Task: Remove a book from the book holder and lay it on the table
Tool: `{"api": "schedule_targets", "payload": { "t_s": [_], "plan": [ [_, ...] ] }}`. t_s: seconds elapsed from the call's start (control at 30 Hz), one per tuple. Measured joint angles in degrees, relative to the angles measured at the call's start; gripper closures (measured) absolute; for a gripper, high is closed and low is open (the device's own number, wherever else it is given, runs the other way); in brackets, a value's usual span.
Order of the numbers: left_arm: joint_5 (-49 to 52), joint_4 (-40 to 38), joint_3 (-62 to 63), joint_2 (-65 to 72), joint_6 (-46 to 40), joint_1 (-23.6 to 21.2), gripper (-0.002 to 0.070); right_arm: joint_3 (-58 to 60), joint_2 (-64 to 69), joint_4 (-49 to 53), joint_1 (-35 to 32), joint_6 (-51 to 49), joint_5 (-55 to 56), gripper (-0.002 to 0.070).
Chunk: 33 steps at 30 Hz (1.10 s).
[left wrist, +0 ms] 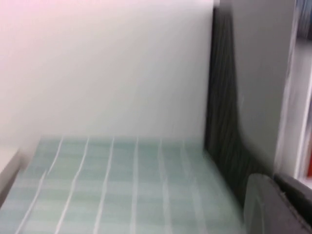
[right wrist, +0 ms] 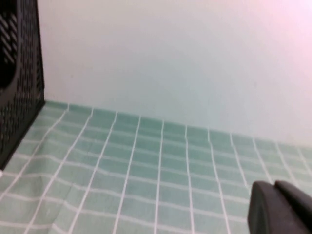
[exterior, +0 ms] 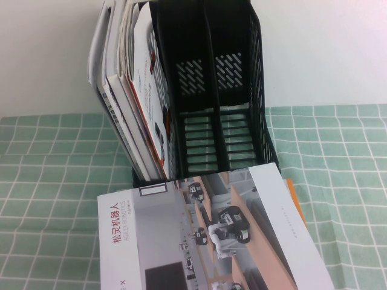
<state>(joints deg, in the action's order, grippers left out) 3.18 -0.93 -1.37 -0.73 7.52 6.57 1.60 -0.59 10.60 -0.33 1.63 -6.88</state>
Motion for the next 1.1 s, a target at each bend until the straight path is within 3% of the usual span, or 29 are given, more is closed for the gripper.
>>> {"api": "schedule_targets", "payload": {
  "t_s": [0.3,0.7,0.87,1.1],
  "plan": [
    [-16.5,-3.5,0.0,0.0,8.2,0.0,0.0675,0.0,0.0,1.2,0.0,-0.8,12.8,0.0678],
    [-17.5,-3.5,-0.1,0.0,13.9,0.0,0.0674,0.0,0.0,1.3,0.0,3.0,19.4,0.0678],
    [-7.8,-3.4,2.6,0.0,14.0,0.0,0.0675,-0.6,0.0,1.4,0.0,3.8,20.5,0.0678],
    [8.9,-1.5,15.6,3.9,7.2,0.0,0.0675,-11.6,0.2,2.3,0.0,4.0,6.1,0.0678]
  ]
}}
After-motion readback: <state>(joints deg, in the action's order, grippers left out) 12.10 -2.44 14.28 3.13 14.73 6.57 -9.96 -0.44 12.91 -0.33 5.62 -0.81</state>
